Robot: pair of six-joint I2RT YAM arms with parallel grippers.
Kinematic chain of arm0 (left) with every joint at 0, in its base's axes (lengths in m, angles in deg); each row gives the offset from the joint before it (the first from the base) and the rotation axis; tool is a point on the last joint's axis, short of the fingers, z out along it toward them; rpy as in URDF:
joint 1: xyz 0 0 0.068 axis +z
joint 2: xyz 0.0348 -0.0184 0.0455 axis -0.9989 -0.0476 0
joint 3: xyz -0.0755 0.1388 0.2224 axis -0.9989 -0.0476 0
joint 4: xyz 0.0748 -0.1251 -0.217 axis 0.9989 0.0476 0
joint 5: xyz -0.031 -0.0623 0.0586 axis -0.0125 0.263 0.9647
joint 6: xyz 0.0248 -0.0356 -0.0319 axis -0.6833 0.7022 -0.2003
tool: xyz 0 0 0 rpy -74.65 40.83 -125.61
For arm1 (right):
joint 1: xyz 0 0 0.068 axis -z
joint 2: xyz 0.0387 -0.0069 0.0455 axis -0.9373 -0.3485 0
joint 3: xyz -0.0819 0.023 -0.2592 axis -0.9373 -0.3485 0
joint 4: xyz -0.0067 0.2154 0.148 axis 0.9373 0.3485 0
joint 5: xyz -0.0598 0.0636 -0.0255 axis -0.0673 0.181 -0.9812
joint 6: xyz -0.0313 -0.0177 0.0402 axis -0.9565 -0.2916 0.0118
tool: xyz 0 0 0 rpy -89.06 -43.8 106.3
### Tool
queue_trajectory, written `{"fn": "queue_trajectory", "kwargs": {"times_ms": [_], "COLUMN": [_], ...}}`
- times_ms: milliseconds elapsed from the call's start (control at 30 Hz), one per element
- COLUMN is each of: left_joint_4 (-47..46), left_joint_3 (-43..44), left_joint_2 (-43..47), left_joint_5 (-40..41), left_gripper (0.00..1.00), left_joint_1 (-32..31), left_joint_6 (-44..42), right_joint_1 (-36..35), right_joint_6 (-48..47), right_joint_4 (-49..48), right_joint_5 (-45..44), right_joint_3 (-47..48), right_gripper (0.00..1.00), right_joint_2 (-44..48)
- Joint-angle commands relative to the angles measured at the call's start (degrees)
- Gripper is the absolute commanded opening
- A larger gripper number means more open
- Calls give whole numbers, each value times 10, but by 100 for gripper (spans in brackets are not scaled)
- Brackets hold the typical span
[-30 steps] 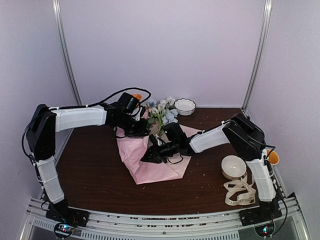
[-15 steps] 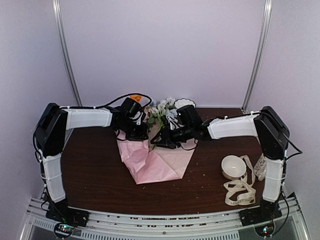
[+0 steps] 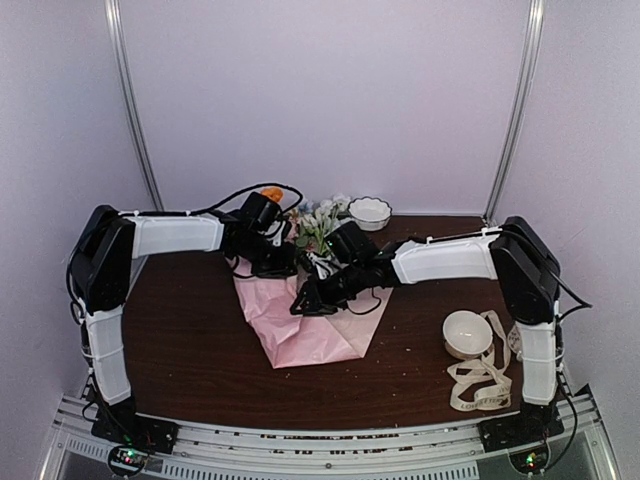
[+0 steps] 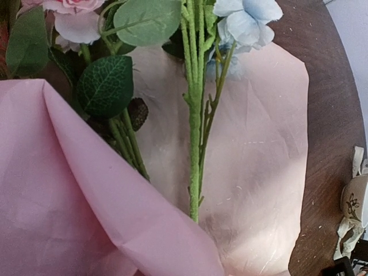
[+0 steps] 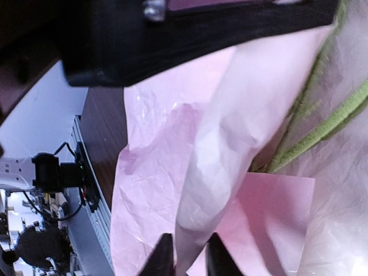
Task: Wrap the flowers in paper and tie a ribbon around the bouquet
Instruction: Fold the one-fourth-folded wrapping paper at the center of the board, then press the fold line of the 2/3-folded wrapping paper.
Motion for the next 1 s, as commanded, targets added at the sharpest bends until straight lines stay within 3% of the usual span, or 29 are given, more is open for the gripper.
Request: {"fn": "queue_trajectory", "kwargs": {"times_ms": [0, 67, 200, 267, 367, 467, 700, 967], "left_joint_4": [-12, -5, -9, -12, -9, 2, 81, 74], "left_joint_3": [18, 23, 14, -9, -60, -103, -142, -153], "left_joint_2": [1, 13, 59, 93, 154, 206, 197, 123], "left_joint_5": [-6, -3, 8, 29, 82, 133, 241, 236], "left_gripper": [0, 1, 38, 51, 57, 56, 16, 17], "left_joint_1": [8, 7, 6, 4, -5, -40, -150, -232], "left_joint_6": [-22, -44, -87, -109, -133, -173, -263, -327], "right_joint_1": [10, 14, 18, 21, 28, 32, 36, 46], "right_joint_6": [-4, 3, 16, 26, 34, 45, 62, 73], "right_joint_4": [24, 9, -27, -41, -59, -83, -111, -131], "right_joint_5": [-20, -17, 1, 5, -3, -2, 11, 13], "right_joint_3": [-5, -25, -45, -48, -64, -85, -102, -107], "right_gripper": [8, 0, 0, 0, 0, 0, 0, 0], "right_joint_2": [-7, -1, 0, -2, 7, 17, 23, 21]}}
